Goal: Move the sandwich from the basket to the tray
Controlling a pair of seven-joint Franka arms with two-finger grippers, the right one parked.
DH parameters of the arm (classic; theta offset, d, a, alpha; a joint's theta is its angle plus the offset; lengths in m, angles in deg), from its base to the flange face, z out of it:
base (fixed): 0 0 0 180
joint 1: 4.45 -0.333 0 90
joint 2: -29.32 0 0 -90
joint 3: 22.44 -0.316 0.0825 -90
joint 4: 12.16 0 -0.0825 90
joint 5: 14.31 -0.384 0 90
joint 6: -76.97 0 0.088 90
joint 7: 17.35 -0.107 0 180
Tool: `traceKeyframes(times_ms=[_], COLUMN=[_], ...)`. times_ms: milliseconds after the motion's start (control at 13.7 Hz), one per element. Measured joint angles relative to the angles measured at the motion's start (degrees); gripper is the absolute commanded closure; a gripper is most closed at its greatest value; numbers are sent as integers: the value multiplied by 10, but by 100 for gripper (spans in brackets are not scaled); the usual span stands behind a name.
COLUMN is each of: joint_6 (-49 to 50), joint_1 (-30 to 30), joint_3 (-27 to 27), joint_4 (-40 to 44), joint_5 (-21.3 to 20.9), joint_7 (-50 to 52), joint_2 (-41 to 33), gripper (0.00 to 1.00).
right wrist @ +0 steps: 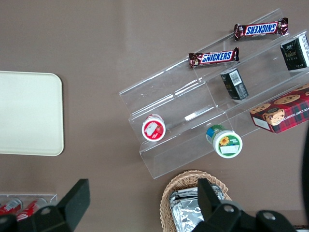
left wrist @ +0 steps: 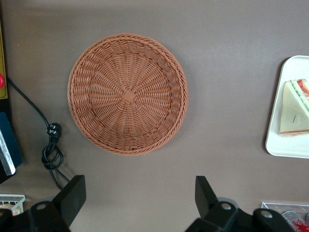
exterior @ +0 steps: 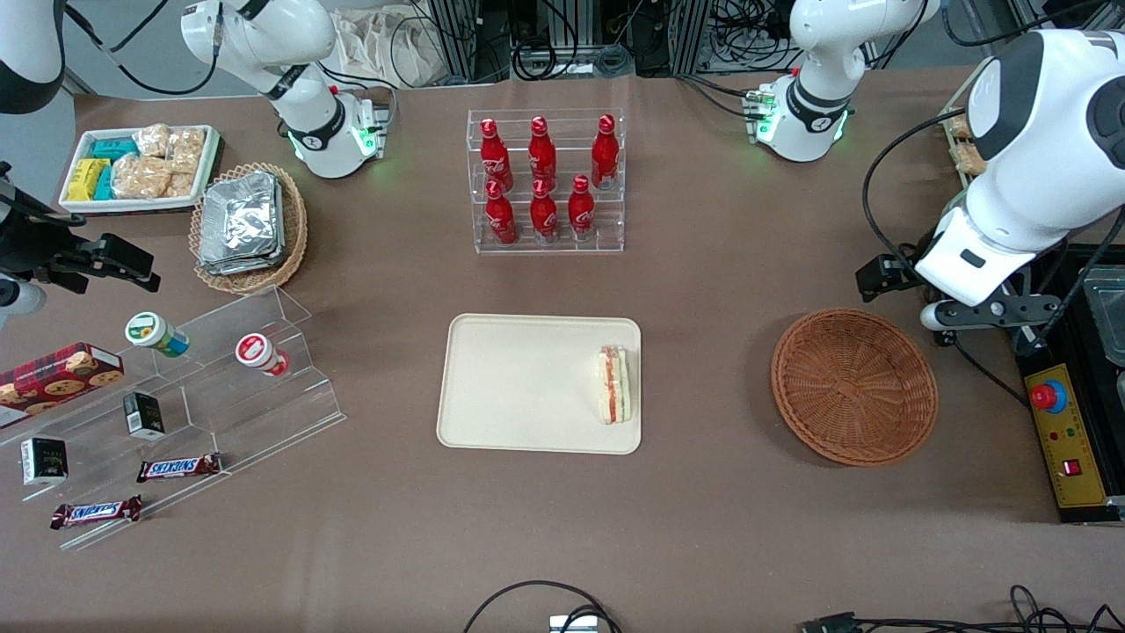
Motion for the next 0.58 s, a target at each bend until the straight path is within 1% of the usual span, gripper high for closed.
traceKeyframes(times_ms=[219, 292, 365, 510, 583], joint_6=[6, 6, 7, 15, 16], joint_1=[-1, 3, 20, 75, 94], joint_3=[-3, -14, -39, -106, -123], joint_4=[0, 0, 0, 1, 2], joint_5=[0, 0, 0, 0, 0], joint_7=[-11, -24, -34, -45, -45], joint_2=[0, 0, 0, -1, -2], gripper=[0, 0, 0, 0, 0])
